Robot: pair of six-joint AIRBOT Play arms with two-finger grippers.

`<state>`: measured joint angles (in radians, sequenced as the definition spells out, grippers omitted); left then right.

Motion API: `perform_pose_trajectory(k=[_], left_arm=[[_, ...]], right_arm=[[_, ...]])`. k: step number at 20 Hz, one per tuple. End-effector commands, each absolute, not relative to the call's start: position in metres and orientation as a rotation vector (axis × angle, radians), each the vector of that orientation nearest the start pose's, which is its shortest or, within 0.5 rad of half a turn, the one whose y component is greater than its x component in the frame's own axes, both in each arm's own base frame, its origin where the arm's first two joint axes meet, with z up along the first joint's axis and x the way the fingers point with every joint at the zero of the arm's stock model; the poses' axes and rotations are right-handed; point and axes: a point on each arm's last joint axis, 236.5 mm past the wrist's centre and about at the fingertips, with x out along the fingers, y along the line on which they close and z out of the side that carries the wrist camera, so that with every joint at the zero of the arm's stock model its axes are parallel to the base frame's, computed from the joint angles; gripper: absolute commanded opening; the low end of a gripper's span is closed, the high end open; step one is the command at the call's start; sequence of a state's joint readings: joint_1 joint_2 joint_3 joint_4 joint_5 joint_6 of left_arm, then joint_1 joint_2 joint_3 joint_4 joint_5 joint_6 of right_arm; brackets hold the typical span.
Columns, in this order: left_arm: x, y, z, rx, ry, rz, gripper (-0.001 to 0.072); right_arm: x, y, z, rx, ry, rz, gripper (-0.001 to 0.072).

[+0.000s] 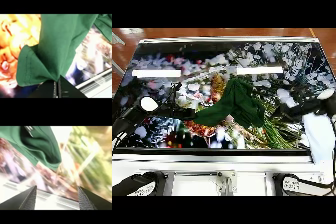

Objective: Fold the shirts.

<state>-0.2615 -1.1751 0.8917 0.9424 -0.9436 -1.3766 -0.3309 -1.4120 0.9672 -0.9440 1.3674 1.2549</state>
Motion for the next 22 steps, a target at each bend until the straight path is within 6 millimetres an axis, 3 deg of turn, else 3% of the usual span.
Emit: perform_pose_trajectory(k=[1,4,7,10,12,13,14,15,16,17,19,21,22], left_arm=[[0.325,-0.203,0.001,-0.306,1.208,-0.555,0.0040],[0.325,-0.203,0.001,-0.305,1.208,-0.555,0.0040],[0.326,-0.202,0.003,-0.304,1.201,-0.554,0.0040],[0.333,-0.201,0.011,-0.289,1.174,-0.560,0.0040],[0.341,-0.196,0.019,-0.271,1.142,-0.563,0.0040],[0.347,-0.191,0.023,-0.268,1.127,-0.550,0.0040],[0.353,-0.185,0.027,-0.270,1.113,-0.537,0.0040],[0.359,-0.179,0.031,-0.280,1.099,-0.523,0.0040],[0.365,-0.172,0.035,-0.282,1.083,-0.511,0.0040],[0.370,-0.166,0.040,-0.274,1.064,-0.505,0.0040],[0.381,-0.149,0.053,-0.242,1.035,-0.479,0.0040],[0.390,-0.133,0.085,-0.180,0.994,-0.468,0.0039],[0.395,-0.127,0.116,-0.126,0.935,-0.474,0.0040]], right_arm=[[0.293,0.069,-0.091,0.837,1.472,0.270,0.0627],[0.308,0.088,-0.109,0.793,1.402,0.220,0.0627],[0.331,0.094,-0.113,0.793,1.321,0.148,0.0627],[0.340,0.102,-0.114,0.805,1.290,0.101,0.0599],[0.337,0.114,-0.114,0.790,1.303,0.121,0.0504],[0.335,0.120,-0.114,0.779,1.311,0.135,0.0419],[0.333,0.124,-0.114,0.774,1.318,0.145,0.0164],[0.332,0.125,-0.112,0.773,1.320,0.155,0.0082],[0.334,0.123,-0.105,0.763,1.307,0.167,0.0082],[0.343,0.119,-0.093,0.748,1.265,0.182,0.0082],[0.369,0.106,-0.044,0.715,1.115,0.217,0.0082],[0.399,0.085,0.040,0.669,0.888,0.248,0.0081],[0.410,0.072,0.090,0.648,0.762,0.253,0.0081]])
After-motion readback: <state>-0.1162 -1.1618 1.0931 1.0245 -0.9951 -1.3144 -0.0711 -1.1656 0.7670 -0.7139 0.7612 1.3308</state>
